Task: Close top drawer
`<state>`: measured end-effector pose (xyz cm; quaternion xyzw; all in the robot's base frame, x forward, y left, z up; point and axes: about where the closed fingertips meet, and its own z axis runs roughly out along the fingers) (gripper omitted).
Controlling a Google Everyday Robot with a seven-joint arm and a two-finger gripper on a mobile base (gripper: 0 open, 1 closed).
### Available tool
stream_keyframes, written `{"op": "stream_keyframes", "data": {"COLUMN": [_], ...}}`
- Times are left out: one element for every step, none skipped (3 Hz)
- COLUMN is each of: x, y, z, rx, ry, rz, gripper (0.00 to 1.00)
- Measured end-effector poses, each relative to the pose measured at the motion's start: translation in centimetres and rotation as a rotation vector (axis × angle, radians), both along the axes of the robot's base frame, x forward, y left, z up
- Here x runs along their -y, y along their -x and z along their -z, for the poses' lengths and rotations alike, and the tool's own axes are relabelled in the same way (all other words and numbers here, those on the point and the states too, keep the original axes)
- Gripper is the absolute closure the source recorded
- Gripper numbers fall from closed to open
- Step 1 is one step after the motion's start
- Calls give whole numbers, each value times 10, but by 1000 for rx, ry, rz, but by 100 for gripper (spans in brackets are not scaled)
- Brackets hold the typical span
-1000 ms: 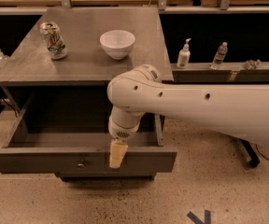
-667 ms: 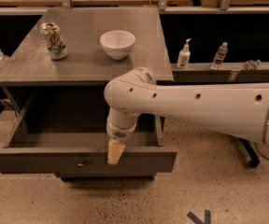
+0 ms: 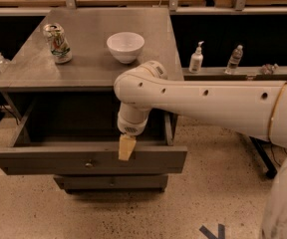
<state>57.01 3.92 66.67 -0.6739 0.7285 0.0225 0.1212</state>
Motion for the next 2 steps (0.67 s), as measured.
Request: {"op": "stream_keyframes", "data": {"x": [10, 18], "y": [-29, -55], "z": [-14, -31], "rx": [34, 69], "ry": [22, 41], "rz": [17, 30], "gripper": [34, 35]}}
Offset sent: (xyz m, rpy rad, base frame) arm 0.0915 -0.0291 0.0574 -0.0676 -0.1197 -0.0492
